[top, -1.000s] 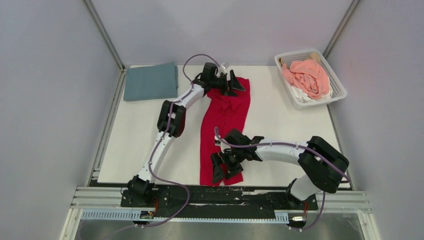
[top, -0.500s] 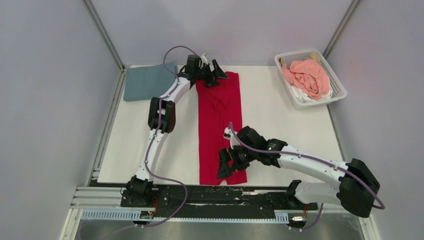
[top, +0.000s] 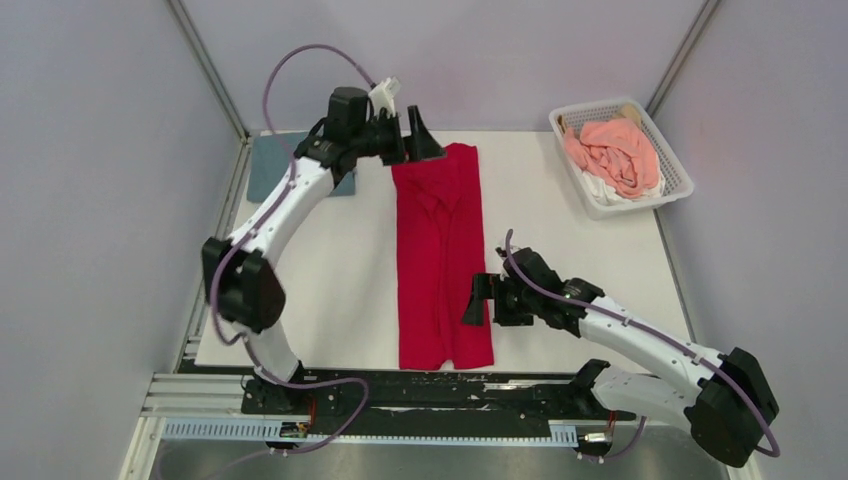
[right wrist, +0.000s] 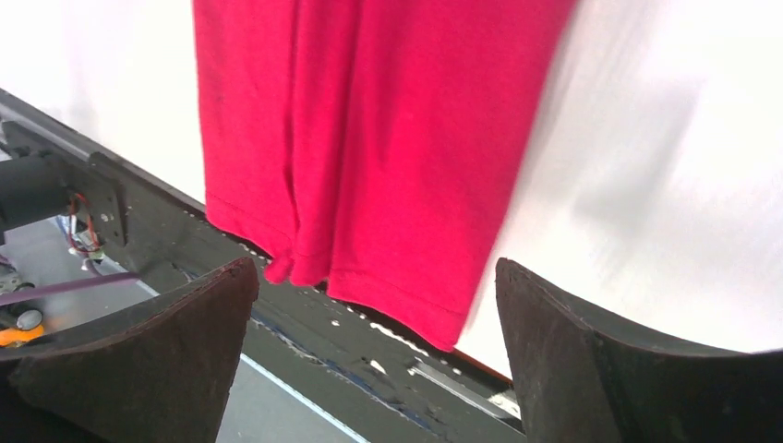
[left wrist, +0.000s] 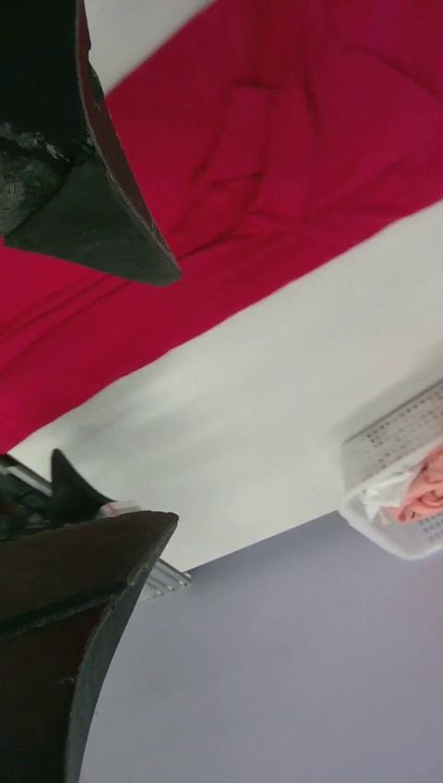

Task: Fold and stack the t-shirts
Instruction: Grab the bottom of the folded rectangular tshirt with both arms

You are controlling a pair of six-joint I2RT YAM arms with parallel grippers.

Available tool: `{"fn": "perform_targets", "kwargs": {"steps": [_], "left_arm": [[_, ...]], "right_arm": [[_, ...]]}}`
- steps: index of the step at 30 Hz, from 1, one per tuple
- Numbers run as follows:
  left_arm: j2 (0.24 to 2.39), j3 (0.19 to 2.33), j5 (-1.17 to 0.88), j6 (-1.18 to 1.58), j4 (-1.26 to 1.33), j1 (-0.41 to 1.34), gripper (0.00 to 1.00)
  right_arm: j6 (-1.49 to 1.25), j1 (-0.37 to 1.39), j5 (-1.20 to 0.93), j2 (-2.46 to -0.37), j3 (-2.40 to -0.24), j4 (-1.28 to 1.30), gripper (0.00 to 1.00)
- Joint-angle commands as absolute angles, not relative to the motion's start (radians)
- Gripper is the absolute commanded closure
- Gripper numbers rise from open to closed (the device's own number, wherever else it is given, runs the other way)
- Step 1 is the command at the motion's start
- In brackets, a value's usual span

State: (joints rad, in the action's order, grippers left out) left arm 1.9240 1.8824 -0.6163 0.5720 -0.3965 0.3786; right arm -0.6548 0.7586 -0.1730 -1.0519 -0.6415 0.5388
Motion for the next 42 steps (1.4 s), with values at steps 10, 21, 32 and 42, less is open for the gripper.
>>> {"fn": "perform_targets", "kwargs": {"steps": [10,21,32,42], "left_arm": [[0.952,0.559,-0.15,0.884,-0.334,0.683,0.0],[0.853,0.319,-0.248,1.082,-0.252,0.888,0.22],[1.14,0.335,-0.281,1.105,-0.077,0.927,0.5],[1.157,0.365,-0.239,1.113,-0.194,0.95,1.0]], "right_arm": [[-0.709,0.747,-0.259,-1.038,-0.497,0.53,0.22],[-0.735,0.749,-0.345,-1.085,-0.416,0.427,0.47],[-0.734,0.75,-0.341,-1.082,-0.375,0.397,0.67],[-0.736,0.749,-0.378,-1.016,-0.35,0.414,0.99]]}}
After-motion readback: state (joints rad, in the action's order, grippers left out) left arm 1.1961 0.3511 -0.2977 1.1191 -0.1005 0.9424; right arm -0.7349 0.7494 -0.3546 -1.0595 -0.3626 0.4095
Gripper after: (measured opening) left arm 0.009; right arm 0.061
